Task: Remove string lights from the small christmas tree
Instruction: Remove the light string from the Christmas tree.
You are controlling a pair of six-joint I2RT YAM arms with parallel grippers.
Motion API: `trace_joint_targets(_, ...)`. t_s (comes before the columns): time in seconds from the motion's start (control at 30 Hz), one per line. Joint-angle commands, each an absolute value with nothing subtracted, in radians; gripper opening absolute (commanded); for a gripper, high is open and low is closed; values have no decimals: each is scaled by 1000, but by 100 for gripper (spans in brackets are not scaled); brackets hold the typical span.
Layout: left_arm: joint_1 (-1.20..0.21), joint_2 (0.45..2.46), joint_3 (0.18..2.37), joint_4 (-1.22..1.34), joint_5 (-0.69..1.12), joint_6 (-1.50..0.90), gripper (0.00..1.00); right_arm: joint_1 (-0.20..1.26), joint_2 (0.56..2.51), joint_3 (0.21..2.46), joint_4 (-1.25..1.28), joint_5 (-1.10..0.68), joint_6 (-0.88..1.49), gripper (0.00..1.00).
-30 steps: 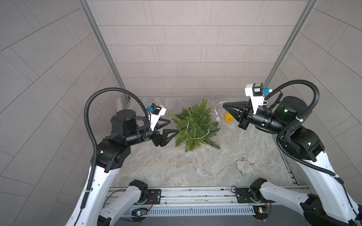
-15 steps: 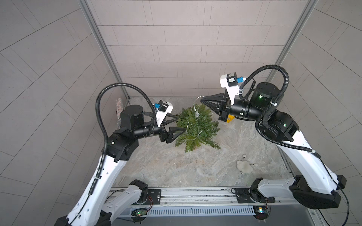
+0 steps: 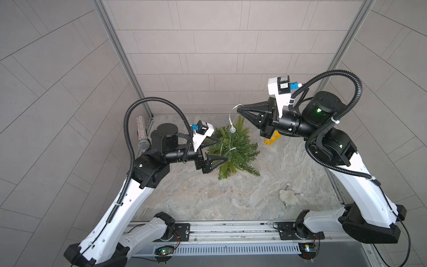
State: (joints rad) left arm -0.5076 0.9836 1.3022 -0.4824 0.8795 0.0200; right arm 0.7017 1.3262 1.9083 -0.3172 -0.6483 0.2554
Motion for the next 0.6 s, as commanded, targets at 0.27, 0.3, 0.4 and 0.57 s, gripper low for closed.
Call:
trace_joint_targets(0.27,-543,1022,1349,-407,871,49,92,731,1378,1951,-256,-672,270,0)
trace_joint_targets(0.3,-543,1026,1349,-409,869,55,91,732,1380,1954,-255,-671,270,0)
trace_joint_targets(0.4,-546,1032,1344,-408,877,55,85,732,1388,1966,-252,-669,270,0)
trace_joint_targets(0.57,-551,995,1326,-447,729,74,88,733,1389,1968,-259,-667,263,0)
